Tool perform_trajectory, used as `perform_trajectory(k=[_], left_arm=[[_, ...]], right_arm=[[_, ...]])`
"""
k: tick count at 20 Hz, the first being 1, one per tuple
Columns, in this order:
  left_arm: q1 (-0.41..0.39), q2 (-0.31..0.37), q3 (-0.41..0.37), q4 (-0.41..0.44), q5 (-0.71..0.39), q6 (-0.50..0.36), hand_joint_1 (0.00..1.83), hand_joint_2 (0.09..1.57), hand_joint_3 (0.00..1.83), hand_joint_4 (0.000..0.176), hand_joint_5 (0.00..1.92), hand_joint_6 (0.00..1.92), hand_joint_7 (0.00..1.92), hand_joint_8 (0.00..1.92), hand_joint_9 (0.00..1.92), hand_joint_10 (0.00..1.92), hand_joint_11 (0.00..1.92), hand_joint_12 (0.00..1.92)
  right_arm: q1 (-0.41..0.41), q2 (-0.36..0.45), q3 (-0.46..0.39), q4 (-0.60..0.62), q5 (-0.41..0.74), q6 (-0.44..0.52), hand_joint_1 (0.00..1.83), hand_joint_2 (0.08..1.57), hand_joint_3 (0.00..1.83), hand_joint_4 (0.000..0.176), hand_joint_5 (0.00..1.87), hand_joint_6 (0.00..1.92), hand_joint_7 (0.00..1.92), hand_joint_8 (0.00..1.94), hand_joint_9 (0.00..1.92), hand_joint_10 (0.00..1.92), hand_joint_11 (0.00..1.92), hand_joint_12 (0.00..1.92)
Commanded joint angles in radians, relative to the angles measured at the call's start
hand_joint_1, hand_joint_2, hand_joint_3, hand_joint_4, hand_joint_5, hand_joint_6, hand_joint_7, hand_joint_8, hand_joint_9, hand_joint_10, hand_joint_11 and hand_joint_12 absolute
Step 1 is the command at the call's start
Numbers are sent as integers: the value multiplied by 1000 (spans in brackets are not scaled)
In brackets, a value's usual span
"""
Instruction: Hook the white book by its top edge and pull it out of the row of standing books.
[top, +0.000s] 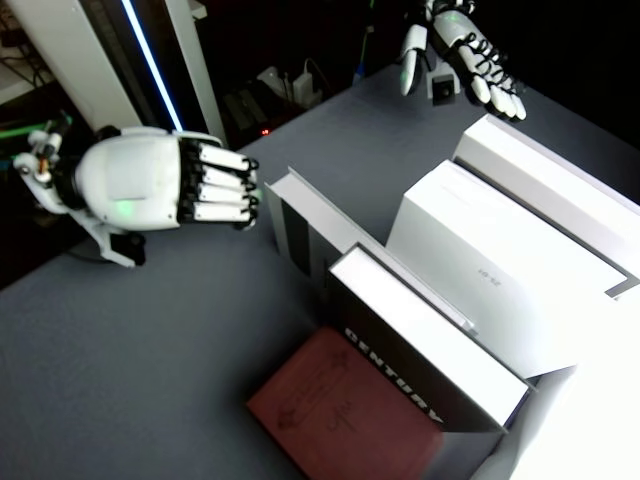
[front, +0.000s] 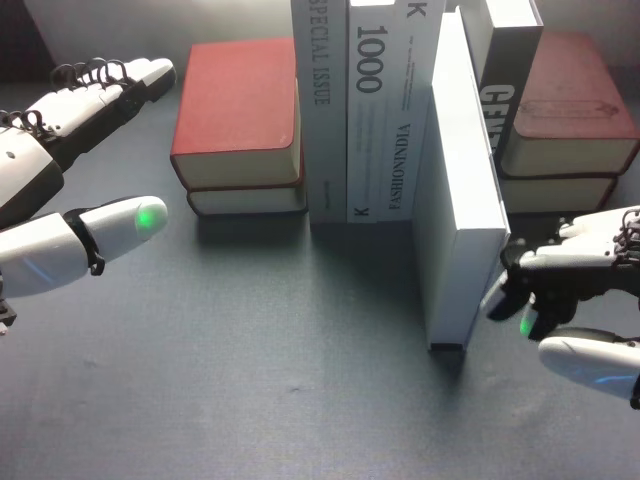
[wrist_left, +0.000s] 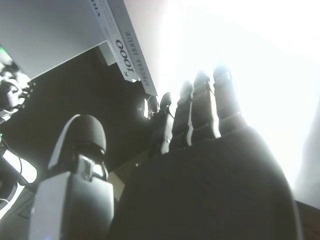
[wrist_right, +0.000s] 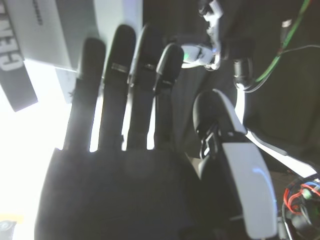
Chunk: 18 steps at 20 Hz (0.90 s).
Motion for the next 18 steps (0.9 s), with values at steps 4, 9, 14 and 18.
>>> perform_trajectory(k=[4,9,14,18], left_arm=[[2,10,-3,-26,-139,-4,228,1330,0,50,0,0,0,0,0,0,0,0],[9,12,-10,-31,-161,0,223,1362,6,49,0,0,0,0,0,0,0,0],[14,16,-21,-47,-196,14,256,1392,8,74,0,0,0,0,0,0,0,0],[33,16,-30,-81,-260,28,437,1391,0,107,0,0,0,0,0,0,0,0]], right_arm=[[-3,37,-21,76,217,-47,8,1569,8,0,197,808,535,687,420,1045,13,1591],[-66,101,-47,204,345,-147,161,1571,104,0,27,715,290,278,109,788,0,1570],[-178,127,-54,359,474,-182,29,1571,71,0,0,28,3,3,0,15,0,436],[-182,150,-49,389,519,-197,139,1569,71,0,0,0,0,0,0,0,0,0]])
